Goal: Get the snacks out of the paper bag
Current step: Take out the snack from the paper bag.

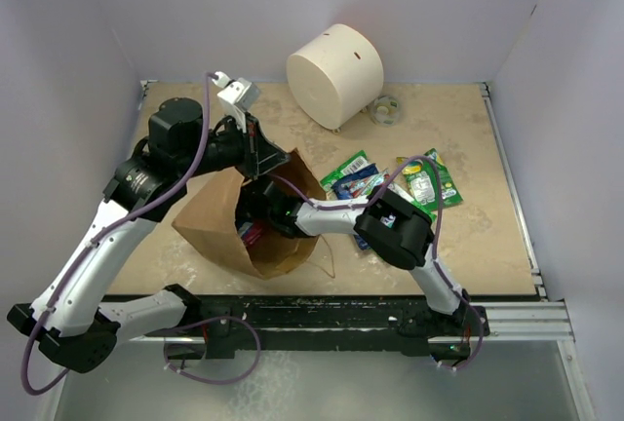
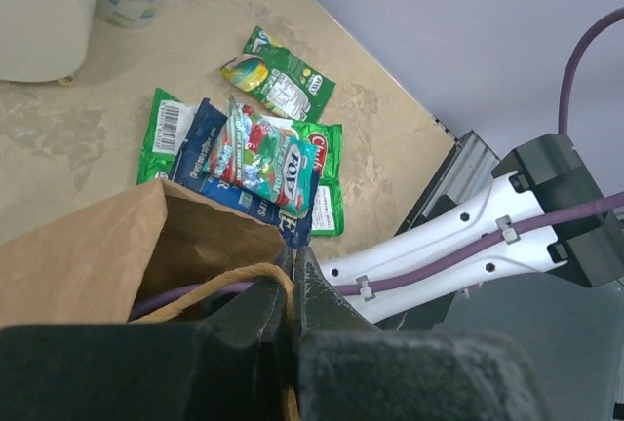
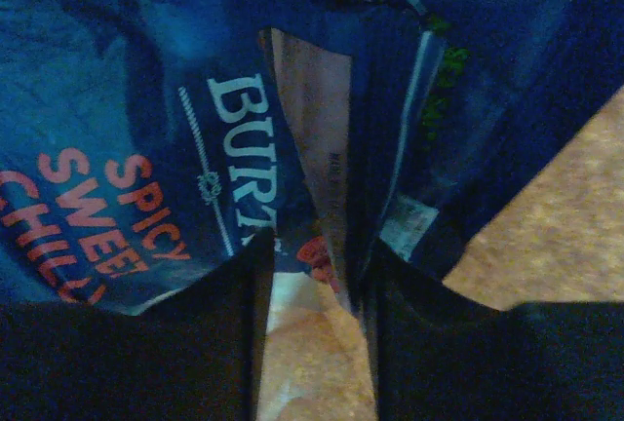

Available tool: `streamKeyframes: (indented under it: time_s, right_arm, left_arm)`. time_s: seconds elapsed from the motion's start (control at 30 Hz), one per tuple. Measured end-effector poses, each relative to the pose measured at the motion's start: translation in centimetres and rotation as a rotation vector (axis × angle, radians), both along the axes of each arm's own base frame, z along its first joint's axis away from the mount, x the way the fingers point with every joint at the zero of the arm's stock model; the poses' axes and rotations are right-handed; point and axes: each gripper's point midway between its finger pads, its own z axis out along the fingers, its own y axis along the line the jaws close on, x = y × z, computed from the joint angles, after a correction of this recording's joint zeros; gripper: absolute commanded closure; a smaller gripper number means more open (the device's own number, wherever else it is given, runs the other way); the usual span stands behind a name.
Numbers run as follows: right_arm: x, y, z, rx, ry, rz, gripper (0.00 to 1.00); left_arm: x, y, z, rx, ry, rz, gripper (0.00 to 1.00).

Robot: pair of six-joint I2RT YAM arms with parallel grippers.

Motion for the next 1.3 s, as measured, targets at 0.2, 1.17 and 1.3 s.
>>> streamKeyframes:
  time_s: [0.2,1.17,1.3]
  right_arm:
    - [1.6,-0.7,-0.1,0.03,-0.002,-0.094,0.88]
    - [5.5,-5.2,6.3,0.322,0.143,-0.484,1.0]
    - [2.1,-7.2,5.1,0.252,0.205,-0.375,1.0]
  left_arm:
    - [0.6,1.2,0.3,0.04,0.0,0.076,1.0]
    - [5.7,8.7,4.4,0.386,-0.375,0.388,1.0]
    - [4.2,7.0,1.4,0.337,-0.288,0.29,1.0]
